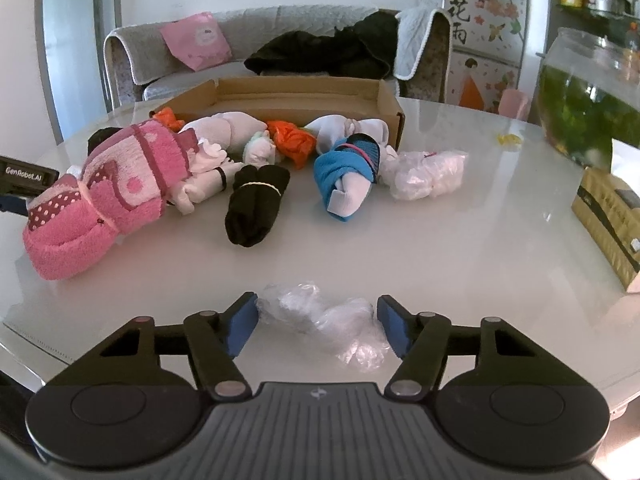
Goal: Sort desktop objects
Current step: 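Grasp the grey rolled sock with the left tool while the right tool holds a clear plastic bag, then carry both items into the cardboard box and open both tools to release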
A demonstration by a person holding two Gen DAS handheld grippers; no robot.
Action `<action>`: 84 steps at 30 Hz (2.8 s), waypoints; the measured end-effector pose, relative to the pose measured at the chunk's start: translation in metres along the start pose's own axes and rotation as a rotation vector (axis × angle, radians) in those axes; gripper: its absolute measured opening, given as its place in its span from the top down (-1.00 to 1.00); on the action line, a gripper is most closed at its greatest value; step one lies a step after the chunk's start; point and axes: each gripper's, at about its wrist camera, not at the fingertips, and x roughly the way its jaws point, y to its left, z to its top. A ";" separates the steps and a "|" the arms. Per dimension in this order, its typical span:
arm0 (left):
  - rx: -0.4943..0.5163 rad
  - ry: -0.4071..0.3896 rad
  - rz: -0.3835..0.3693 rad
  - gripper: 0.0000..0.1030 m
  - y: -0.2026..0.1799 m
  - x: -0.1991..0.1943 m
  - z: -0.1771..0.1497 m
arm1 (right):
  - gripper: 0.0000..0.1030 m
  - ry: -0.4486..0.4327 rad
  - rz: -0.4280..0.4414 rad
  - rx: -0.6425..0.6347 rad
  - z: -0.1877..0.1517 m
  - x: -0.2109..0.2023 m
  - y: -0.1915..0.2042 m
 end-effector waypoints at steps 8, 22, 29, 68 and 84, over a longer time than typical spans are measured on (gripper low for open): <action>-0.017 -0.011 0.010 -0.92 0.004 -0.002 -0.003 | 0.11 -0.001 -0.005 -0.033 0.000 -0.003 0.004; 0.011 -0.019 0.017 -0.38 0.004 -0.019 0.003 | 0.13 -0.006 0.012 0.007 0.008 -0.009 -0.005; -0.028 -0.014 -0.023 -0.34 0.012 -0.014 0.000 | 0.13 0.000 0.018 -0.003 0.007 -0.008 -0.003; 0.056 -0.090 -0.134 -0.27 -0.080 -0.006 0.161 | 0.13 -0.104 0.185 -0.028 0.194 0.051 -0.032; 0.125 0.064 -0.084 -0.27 -0.111 0.116 0.178 | 0.13 0.071 0.220 -0.032 0.202 0.140 -0.016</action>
